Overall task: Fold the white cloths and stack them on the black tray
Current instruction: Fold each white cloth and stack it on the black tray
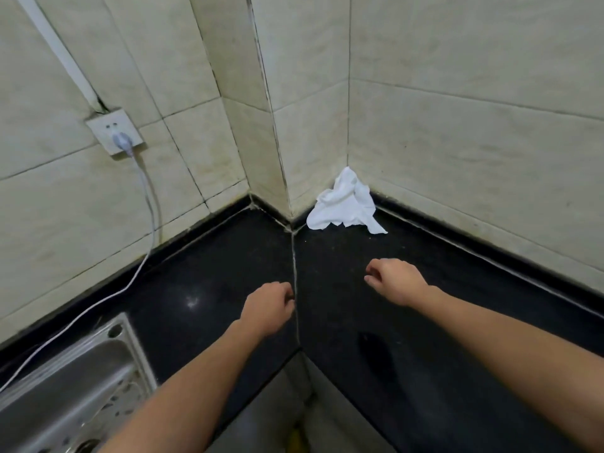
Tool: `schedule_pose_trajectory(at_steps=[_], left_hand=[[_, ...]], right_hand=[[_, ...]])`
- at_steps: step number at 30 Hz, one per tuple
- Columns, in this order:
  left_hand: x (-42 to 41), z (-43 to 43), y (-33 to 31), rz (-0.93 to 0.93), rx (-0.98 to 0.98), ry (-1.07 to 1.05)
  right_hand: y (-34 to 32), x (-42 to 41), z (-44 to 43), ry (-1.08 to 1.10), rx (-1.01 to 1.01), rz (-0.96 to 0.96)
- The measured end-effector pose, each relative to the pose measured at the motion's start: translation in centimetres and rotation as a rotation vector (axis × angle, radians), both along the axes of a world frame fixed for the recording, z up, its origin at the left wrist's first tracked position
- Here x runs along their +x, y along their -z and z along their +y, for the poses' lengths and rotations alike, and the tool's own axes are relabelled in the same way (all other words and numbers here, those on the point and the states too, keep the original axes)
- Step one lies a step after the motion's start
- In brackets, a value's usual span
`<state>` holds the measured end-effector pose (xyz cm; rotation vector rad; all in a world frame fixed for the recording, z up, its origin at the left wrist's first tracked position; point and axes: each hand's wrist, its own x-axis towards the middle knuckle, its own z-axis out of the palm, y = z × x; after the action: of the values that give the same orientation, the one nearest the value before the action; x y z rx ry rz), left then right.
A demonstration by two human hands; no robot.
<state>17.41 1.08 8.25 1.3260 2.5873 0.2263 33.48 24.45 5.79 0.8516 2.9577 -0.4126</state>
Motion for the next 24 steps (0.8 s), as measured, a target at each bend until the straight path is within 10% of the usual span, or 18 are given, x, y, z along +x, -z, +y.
schedule_pose_trajectory(at_steps=[24], left_hand=[[-22.6, 7.9, 8.3, -0.22, -0.087, 0.06]], right_hand=[[6.4, -30.4, 16.3, 0.484, -0.403, 0.105]])
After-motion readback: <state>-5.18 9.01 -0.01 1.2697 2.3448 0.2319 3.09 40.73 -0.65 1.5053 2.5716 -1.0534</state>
